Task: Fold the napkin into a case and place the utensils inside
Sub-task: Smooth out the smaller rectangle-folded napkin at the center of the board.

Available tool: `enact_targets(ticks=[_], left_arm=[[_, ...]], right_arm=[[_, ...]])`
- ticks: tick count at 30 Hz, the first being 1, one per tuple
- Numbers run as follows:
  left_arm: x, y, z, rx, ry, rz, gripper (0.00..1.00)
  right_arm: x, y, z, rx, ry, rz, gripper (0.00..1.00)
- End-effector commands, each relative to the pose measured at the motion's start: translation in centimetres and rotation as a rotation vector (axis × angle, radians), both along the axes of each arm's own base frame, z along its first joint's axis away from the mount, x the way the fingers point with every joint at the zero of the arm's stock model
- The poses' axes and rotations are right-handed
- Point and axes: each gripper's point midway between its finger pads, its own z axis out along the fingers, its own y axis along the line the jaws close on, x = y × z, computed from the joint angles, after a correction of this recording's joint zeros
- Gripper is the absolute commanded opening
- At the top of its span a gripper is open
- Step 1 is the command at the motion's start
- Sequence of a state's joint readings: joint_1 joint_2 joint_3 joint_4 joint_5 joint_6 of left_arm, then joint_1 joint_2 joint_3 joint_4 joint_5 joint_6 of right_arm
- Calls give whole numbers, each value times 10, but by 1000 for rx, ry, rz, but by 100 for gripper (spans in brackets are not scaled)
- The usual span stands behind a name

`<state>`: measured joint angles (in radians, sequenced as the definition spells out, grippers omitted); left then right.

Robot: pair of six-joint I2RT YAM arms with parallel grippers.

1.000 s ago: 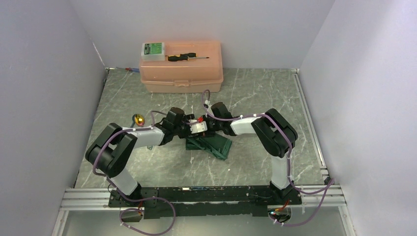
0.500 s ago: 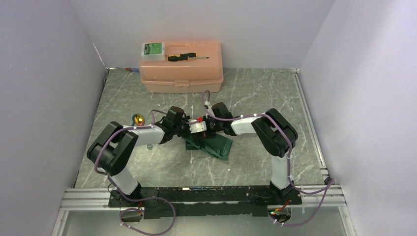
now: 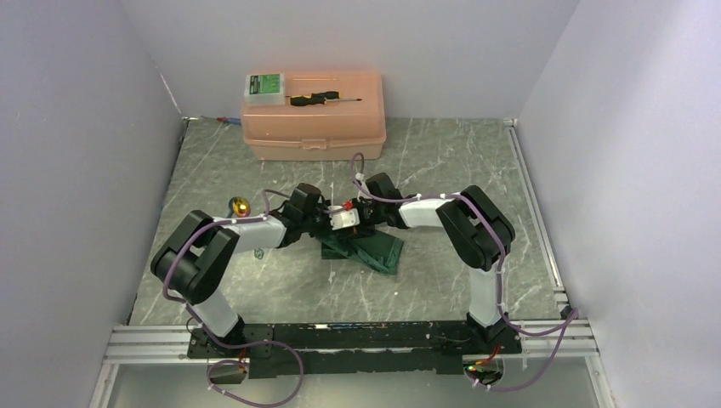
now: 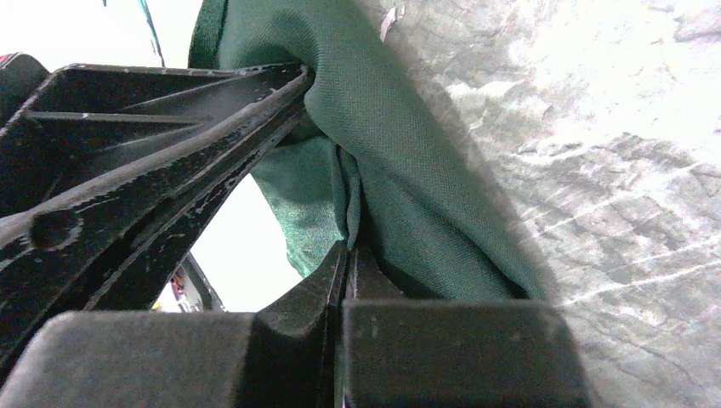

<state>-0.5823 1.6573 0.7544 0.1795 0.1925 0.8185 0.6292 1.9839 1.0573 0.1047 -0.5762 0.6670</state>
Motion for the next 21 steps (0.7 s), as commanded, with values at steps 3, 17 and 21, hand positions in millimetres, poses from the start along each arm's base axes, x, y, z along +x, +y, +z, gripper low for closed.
enact_targets(ticks=[3, 17, 21], left_arm=[[7, -11, 39, -85, 3, 59, 24], [-9, -11, 17, -79, 69, 35, 80], [2, -15, 20, -93, 33, 44, 68]], right_arm=[[10, -4, -5, -41, 8, -47, 0], [11, -2, -6, -27, 11, -59, 0], [8, -1, -5, -24, 9, -54, 0]])
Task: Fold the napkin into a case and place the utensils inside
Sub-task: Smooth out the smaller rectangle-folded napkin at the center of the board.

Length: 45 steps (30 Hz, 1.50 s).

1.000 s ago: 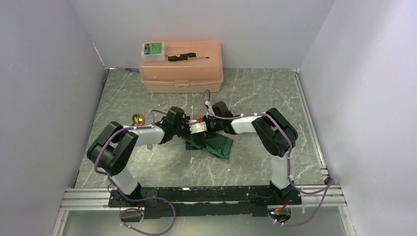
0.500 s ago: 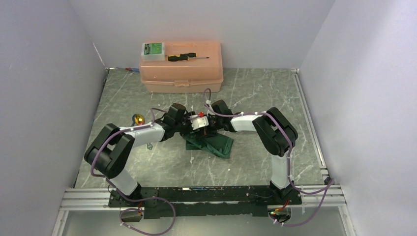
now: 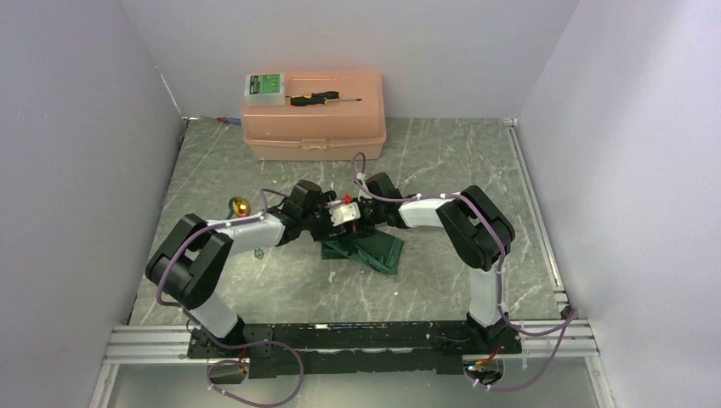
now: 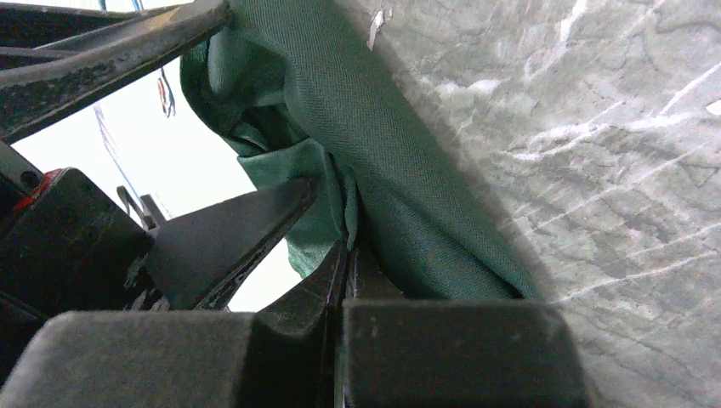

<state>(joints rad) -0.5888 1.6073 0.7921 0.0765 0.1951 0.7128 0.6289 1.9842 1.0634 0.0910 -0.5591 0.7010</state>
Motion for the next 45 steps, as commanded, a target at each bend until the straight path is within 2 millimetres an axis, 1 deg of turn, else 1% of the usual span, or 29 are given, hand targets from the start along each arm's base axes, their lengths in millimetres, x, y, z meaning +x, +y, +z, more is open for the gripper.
enact_targets(ticks=[1, 4, 7, 9, 11, 13, 14, 16, 20, 24, 28, 30, 34, 38, 40, 45], left_arm=[[12, -14, 5, -45, -48, -17, 63], [14, -14, 0, -34, -54, -22, 51], [11, -15, -6, -31, -37, -37, 47], [10, -16, -9, -31, -35, -46, 40], [11, -16, -10, -27, -41, -48, 25], [14, -16, -6, -25, -55, -49, 6], [15, -16, -3, -24, -61, -48, 3], [19, -16, 3, -25, -77, -36, 3], [19, -17, 14, -32, -77, -23, 3], [18, -19, 27, -49, -76, -4, 3], [17, -18, 32, -59, -64, 14, 3], [15, -17, 33, -60, -55, 19, 3], [4, -17, 30, -66, -11, 3, 3], [-10, -15, 19, -51, 37, -32, 3], [-11, -16, 21, -59, 36, -37, 3], [-9, -19, 28, -75, 26, -42, 3]], right_arm=[[6, -1, -5, -15, -16, -20, 0], [5, -1, -5, -14, -19, -13, 0], [6, -1, -5, -12, -20, -10, 0], [7, 0, -3, -6, -21, -10, 0], [9, 0, 0, 0, -25, -11, 0], [13, 1, 4, 9, -30, -15, 0], [15, 1, 6, 11, -32, -16, 0], [16, 2, 8, 14, -31, -16, 0], [18, 2, 5, 6, -26, -20, 0], [14, -1, -6, -15, -10, -20, 0], [9, -6, -18, -45, 8, -15, 0], [9, -9, -21, -58, 8, -14, 0], [11, -10, -17, -62, -1, -21, 0], [21, -5, -2, -48, -33, -20, 0], [25, -2, 3, -42, -46, -19, 0], [30, 3, 6, -54, -57, -9, 0]])
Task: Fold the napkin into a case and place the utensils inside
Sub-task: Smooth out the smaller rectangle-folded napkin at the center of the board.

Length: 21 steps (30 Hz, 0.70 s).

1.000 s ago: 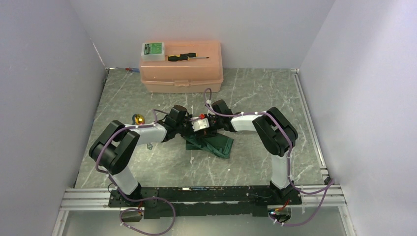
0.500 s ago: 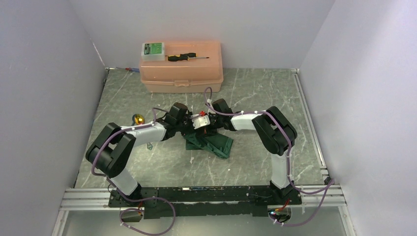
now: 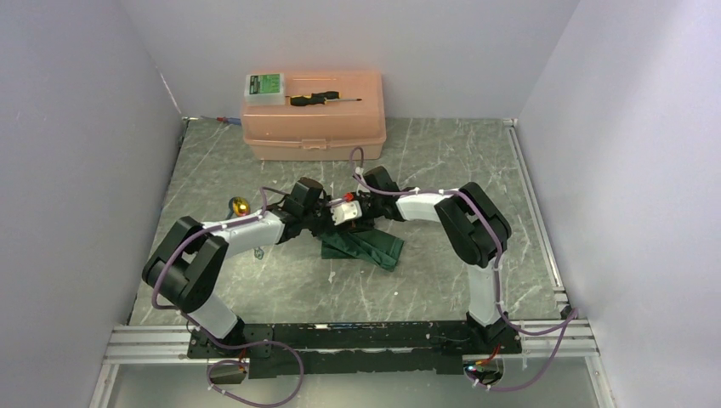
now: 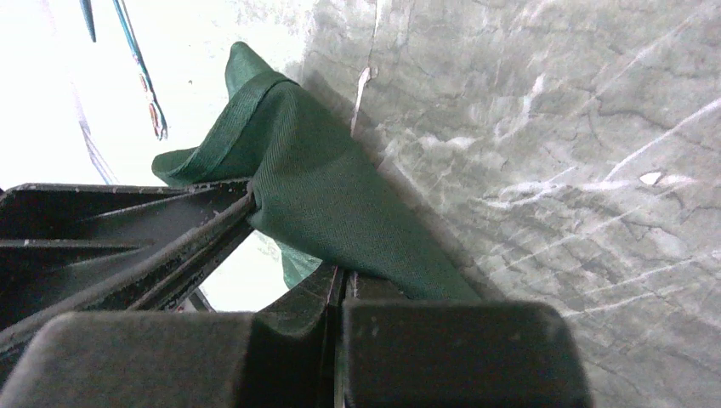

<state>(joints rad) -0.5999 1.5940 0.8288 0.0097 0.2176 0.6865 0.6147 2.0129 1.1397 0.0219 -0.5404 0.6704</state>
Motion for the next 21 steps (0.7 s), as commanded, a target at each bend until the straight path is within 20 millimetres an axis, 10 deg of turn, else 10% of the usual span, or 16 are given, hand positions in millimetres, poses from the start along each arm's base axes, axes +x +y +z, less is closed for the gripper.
enact_targets(ticks=[1, 21], left_arm=[[-7, -11, 19, -54, 4, -34, 3], [-38, -6, -3, 3, 63, -164, 3]], right_arm=[[15, 4, 7, -21, -48, -3, 0], [27, 17, 3, -25, -80, 62, 0]])
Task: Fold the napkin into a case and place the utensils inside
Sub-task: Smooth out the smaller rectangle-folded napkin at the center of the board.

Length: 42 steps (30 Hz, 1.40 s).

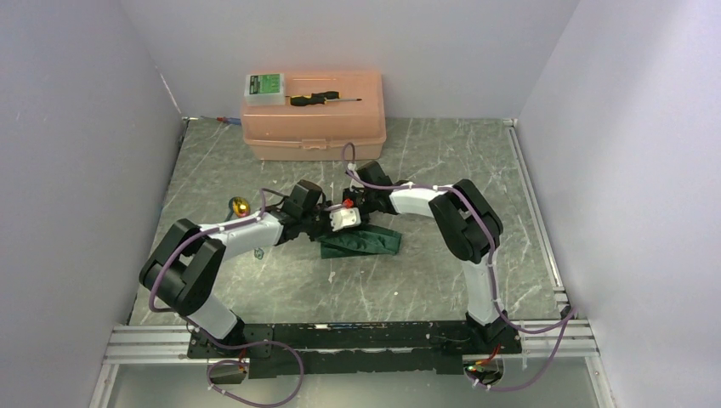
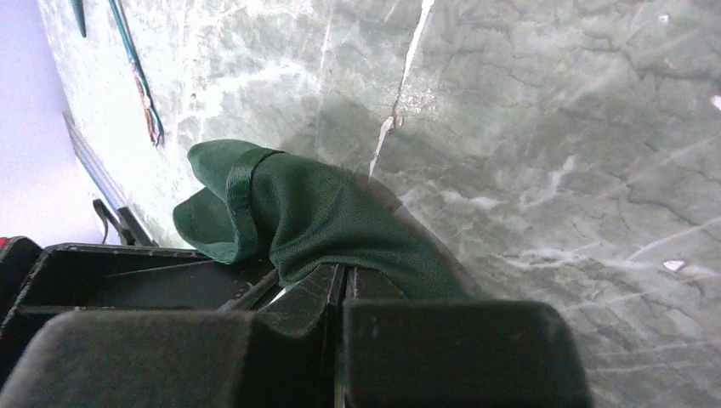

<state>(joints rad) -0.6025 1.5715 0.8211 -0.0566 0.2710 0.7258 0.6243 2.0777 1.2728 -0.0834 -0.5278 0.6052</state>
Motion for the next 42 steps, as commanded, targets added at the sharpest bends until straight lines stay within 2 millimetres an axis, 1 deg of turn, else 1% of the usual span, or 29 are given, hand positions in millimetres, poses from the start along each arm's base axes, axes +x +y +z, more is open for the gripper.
enact_targets(ticks=[1, 6, 10, 13, 18, 20, 22, 23, 26, 28, 31, 34, 37, 39, 42], left_arm=[[-25, -5, -3, -3, 27, -115, 3], [-37, 5, -28, 65, 20, -197, 3], [-40, 7, -40, 94, 1, -252, 3], [-41, 10, -47, 113, -3, -260, 3], [-47, 15, -55, 136, 27, -265, 3], [-54, 17, -60, 144, 44, -288, 3], [-54, 17, -59, 144, 53, -285, 3], [-55, 17, -59, 148, 67, -284, 3], [-64, 18, -64, 171, 90, -321, 3], [-72, 19, -68, 198, 100, -356, 3], [-76, 23, -72, 241, 106, -370, 3], [-80, 26, -73, 254, 136, -353, 3], [-80, 29, -76, 256, 146, -326, 2], [-81, 30, -77, 257, 148, -322, 3], [-82, 33, -78, 265, 148, -312, 3]], right_arm=[[13, 5, 2, 19, -54, 29, 0], [11, 2, 6, 59, -52, 93, 0], [10, 5, 13, 96, -47, 134, 0], [10, 7, 16, 119, -36, 149, 0], [-1, 6, 34, 208, -11, 182, 0], [-8, 1, 40, 233, -5, 189, 11], [-14, -7, 52, 259, -22, 185, 21], [-15, -12, 54, 255, -35, 182, 27], [-22, -30, 55, 212, -52, 164, 35], [-25, -40, 56, 175, -71, 157, 44], [-31, -59, 57, 91, -131, 152, 56], [-44, -79, 58, 10, -191, 154, 62], [-57, -96, 56, -89, -287, 197, 63], [-61, -103, 57, -147, -376, 226, 64], [-63, -110, 55, -202, -405, 261, 64]])
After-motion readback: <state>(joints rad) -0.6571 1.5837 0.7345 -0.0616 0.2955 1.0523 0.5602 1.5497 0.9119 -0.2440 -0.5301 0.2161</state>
